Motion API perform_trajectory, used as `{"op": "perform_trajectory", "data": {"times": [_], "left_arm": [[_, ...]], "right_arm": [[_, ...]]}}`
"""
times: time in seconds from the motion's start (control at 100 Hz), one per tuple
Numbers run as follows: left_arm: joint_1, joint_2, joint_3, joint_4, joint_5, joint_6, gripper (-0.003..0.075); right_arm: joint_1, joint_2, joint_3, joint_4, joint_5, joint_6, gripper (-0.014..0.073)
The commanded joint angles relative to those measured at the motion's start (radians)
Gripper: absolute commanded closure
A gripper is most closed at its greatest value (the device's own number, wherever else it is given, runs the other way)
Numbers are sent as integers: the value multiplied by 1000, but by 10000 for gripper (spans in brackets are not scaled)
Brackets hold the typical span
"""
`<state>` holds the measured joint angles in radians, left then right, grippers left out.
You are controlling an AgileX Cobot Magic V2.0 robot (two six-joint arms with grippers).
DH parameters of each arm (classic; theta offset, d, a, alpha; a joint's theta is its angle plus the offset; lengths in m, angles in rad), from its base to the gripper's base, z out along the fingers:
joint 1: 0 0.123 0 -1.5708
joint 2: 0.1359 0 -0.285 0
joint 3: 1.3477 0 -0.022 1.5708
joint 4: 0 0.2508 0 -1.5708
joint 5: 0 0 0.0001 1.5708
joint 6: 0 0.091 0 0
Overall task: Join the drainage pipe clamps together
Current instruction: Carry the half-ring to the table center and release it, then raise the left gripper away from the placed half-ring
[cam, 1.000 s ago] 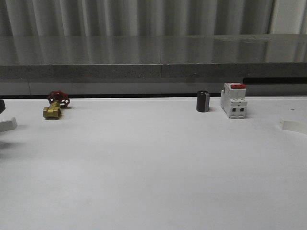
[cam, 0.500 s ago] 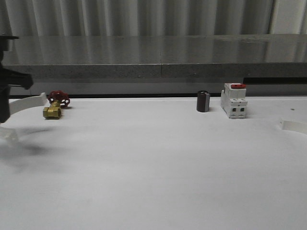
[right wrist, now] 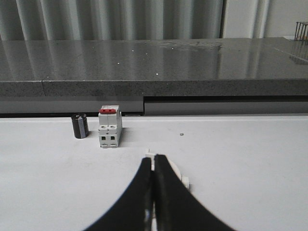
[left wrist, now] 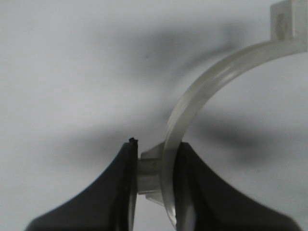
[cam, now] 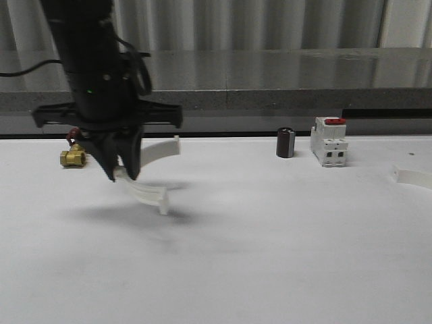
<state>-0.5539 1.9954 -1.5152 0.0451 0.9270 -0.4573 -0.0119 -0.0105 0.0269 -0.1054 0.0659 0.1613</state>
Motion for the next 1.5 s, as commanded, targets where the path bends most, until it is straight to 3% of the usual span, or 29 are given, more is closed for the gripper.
{"op": "perform_trajectory", "data": {"times": [0.0,0.45,0.55,0.72,0.8,0.97,1.04,1.35,1.49], "left_arm": [[-51,-10,-83,1,1,-50,722],[-122,102,-160,4,4,-137,710],[-122,100,-161,0,5,-132,602],[-110,75,-161,-5,11,-132,309],[-104,50,-161,4,11,-132,267],[-98,-26,-161,85,18,-129,295],[-98,-63,-161,85,29,-17,335],[13,-264,-126,22,13,255,727],[106,-375,-51,-8,-17,337,740]], "right_arm": [[-1,-14,-16,0,-81,-4,660],[-1,-14,-16,0,-81,-4,660],[-1,-14,-16,0,-81,-4,660],[-1,-14,-16,0,-81,-4,660],[-1,-14,-16,0,-81,-4,660],[-1,-14,-16,0,-81,-4,660],[-1,-14,-16,0,-81,-4,660],[-1,-14,-16,0,-81,-4,660],[-1,-14,-16,0,-81,-4,660]]}}
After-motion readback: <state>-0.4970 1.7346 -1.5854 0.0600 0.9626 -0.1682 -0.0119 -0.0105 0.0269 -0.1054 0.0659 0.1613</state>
